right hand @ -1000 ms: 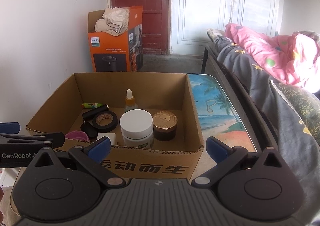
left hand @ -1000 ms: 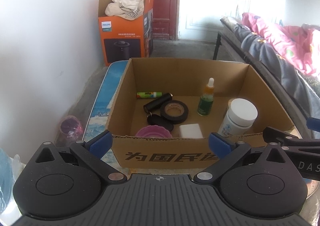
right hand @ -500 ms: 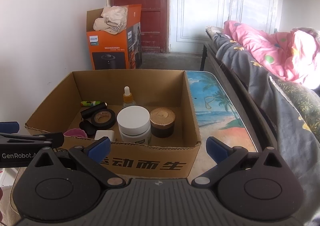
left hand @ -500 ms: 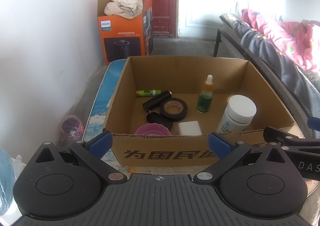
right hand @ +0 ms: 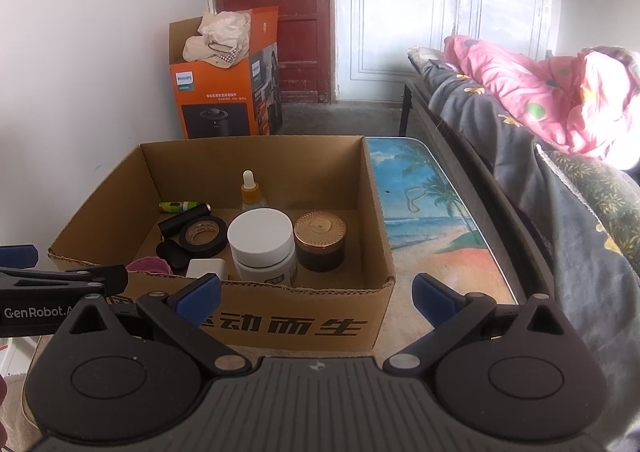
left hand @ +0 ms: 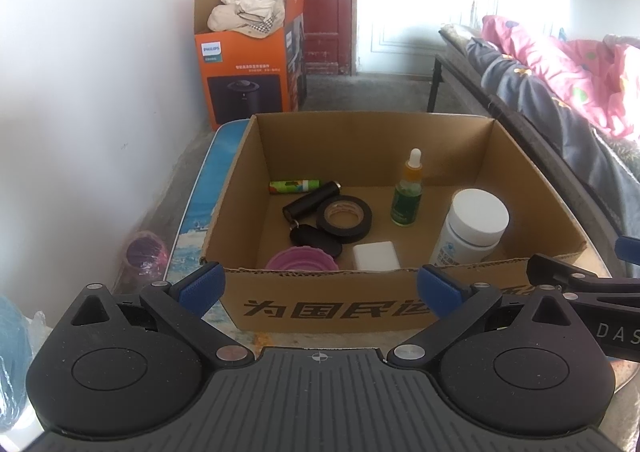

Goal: Organize rigid objects

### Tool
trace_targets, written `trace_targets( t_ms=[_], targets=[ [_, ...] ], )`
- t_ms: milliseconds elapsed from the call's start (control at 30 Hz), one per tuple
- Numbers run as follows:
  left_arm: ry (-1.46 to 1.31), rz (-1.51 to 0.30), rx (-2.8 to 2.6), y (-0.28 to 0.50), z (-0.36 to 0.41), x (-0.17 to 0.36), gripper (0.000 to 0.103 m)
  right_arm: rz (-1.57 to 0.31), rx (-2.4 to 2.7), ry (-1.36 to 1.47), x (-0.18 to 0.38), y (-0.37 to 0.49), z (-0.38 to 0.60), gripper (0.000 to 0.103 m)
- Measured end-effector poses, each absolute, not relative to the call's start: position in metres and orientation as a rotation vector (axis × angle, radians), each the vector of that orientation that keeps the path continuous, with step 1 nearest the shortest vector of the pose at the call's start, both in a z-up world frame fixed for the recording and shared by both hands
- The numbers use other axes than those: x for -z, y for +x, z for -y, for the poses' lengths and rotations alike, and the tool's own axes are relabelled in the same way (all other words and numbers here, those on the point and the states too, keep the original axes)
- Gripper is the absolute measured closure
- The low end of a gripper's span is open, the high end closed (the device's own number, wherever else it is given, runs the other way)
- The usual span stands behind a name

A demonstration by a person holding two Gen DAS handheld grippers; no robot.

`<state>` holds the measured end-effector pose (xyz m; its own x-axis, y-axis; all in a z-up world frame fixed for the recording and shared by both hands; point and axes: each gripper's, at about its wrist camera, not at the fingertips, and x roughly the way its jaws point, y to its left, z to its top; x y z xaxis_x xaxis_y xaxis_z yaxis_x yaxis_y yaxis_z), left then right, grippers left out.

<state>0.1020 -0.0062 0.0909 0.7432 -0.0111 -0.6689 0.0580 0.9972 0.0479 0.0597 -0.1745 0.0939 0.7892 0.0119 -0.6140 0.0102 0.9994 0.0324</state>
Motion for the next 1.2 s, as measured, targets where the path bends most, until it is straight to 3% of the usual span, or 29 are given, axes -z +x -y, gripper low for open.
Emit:
trace_targets(
  t_ms=[1200],
  targets=[
    [0.083, -0.736, 0.035, 0.1017, 0.0085, -0.0904, 0.001, -0.673, 0.006, 0.055, -0.0905, 0.0589, 0.1797, 0.0]
  ],
)
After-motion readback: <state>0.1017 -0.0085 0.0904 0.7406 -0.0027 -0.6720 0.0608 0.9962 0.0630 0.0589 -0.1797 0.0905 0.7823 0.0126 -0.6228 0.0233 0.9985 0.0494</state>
